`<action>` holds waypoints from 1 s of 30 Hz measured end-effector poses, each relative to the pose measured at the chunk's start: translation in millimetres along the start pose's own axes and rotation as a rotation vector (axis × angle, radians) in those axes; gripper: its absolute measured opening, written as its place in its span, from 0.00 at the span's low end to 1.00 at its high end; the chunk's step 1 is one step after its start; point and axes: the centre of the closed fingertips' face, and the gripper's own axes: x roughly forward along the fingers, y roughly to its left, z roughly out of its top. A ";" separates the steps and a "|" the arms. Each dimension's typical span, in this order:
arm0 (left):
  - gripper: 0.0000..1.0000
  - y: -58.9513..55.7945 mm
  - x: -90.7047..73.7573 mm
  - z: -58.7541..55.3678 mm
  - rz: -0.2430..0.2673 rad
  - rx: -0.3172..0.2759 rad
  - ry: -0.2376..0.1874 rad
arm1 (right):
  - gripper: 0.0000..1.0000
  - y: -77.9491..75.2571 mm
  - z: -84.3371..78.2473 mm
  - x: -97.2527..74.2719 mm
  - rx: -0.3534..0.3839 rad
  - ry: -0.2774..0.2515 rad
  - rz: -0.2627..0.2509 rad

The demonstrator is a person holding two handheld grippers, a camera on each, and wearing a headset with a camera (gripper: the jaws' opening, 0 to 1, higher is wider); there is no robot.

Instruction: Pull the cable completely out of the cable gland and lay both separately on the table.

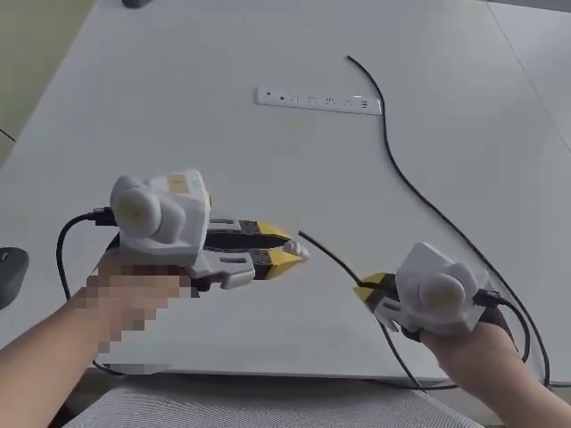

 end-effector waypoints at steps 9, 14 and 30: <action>0.15 0.8 3.0 -9.3 0.010 -0.008 -0.006 | 0.00 -14.3 12.3 -0.2 -0.010 0.005 -0.014; 0.15 3.4 3.0 -14.7 0.025 -0.030 -0.011 | 0.00 -22.8 20.6 2.3 -0.022 0.013 -0.018; 0.15 14.0 -0.9 -40.9 0.070 -0.070 -0.020 | 0.00 -37.1 52.0 26.9 -0.137 0.051 0.003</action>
